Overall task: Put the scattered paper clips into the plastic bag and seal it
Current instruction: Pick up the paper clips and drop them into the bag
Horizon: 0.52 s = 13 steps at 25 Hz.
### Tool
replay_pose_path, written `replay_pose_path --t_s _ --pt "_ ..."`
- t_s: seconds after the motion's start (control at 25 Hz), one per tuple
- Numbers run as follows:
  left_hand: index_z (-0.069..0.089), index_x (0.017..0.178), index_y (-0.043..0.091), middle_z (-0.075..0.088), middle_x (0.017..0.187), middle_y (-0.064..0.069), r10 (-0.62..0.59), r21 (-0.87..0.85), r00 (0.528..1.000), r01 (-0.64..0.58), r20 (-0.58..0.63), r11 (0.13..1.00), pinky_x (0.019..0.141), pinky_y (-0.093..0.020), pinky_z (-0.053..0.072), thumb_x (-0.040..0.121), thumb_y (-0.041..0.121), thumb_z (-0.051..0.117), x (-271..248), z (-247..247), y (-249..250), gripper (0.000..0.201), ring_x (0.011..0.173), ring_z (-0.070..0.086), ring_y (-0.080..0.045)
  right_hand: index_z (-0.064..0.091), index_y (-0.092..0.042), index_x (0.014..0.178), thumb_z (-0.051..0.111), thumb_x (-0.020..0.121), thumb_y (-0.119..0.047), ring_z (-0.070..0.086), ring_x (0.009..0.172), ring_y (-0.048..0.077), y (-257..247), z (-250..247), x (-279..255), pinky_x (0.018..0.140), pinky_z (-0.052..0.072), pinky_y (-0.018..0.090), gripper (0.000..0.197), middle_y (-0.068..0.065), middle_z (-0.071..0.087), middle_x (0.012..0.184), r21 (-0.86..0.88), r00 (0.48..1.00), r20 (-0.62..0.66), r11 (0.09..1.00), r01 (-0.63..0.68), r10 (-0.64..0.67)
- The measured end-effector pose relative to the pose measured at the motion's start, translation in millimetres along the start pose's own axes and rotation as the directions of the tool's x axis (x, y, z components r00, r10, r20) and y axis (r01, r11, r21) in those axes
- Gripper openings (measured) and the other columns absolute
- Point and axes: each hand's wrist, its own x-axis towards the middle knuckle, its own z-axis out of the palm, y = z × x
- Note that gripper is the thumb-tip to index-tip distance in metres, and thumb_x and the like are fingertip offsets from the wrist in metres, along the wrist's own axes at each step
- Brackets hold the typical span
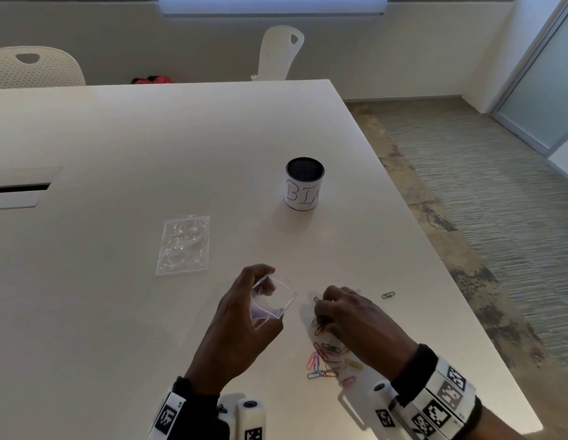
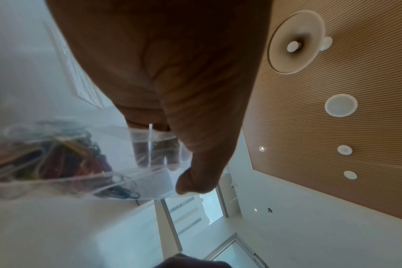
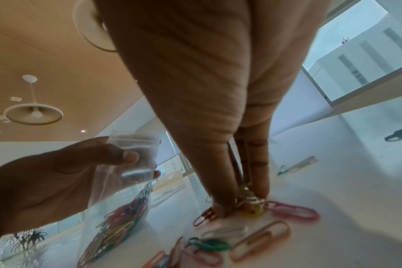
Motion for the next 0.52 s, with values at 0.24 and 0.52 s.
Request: replay_pose_path --t_s 0.24,0.52 --pt "0.049 0.133 0.034 0.062 0.114 0.011 0.004 -0.012 1.0 -0.004 0.008 1.0 0.076 -0.008 0.054 0.083 0.007 0.079 -0.7 -1.5 -0.6 0.064 0.106 0.068 -0.012 0.071 -0.017 0.095 0.059 0.096 -0.003 0.063 0.081 0.015 -1.8 4.4 6.7 0.073 0.056 0.028 0.019 -0.001 0.064 0.096 -0.005 0.997 -0.068 0.999 -0.035 0.034" --pt "0.049 0.133 0.035 0.062 0.114 0.012 0.01 0.001 1.0 -0.01 -0.001 1.0 0.078 -0.006 0.052 0.082 0.007 0.078 -1.0 -2.2 -1.2 0.065 0.108 0.066 -0.009 0.082 -0.018 0.094 0.08 0.085 -0.009 0.073 0.078 0.004 17.8 -12.7 6.8 0.078 0.06 0.018 0.012 -0.006 0.078 0.088 0.455 0.966 -0.104 0.875 -0.164 0.235"
